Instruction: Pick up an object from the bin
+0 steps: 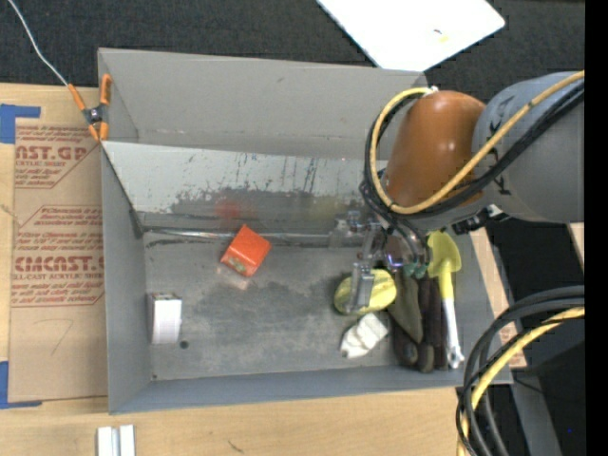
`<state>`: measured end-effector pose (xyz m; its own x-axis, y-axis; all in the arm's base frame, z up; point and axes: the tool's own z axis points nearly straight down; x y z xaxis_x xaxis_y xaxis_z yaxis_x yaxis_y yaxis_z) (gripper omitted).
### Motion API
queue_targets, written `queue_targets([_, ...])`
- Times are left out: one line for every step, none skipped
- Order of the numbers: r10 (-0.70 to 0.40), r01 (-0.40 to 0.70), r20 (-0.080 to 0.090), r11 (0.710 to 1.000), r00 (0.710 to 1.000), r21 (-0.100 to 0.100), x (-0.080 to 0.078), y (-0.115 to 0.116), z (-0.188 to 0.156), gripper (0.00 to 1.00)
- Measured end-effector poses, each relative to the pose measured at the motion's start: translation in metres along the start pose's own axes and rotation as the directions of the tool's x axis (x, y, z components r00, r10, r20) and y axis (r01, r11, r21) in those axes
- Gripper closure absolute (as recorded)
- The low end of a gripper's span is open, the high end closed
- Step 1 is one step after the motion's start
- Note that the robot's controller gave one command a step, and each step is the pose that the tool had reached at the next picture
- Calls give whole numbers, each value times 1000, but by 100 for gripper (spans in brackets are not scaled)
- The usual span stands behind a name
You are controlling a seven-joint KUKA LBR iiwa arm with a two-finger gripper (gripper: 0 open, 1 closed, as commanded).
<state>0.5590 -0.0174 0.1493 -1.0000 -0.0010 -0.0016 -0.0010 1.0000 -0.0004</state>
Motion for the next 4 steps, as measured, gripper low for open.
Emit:
queue_targets([0, 0, 0, 1000, 1000, 0, 0, 0, 0, 0])
queue_targets([24, -24, 2, 1000, 1000, 0, 20, -49, 76, 0])
queue_targets([-14, 14, -5, 1000, 1000, -1, 36, -35, 74, 100])
queue_targets([-14, 14, -5, 1000, 1000, 0, 36, -35, 74, 100])
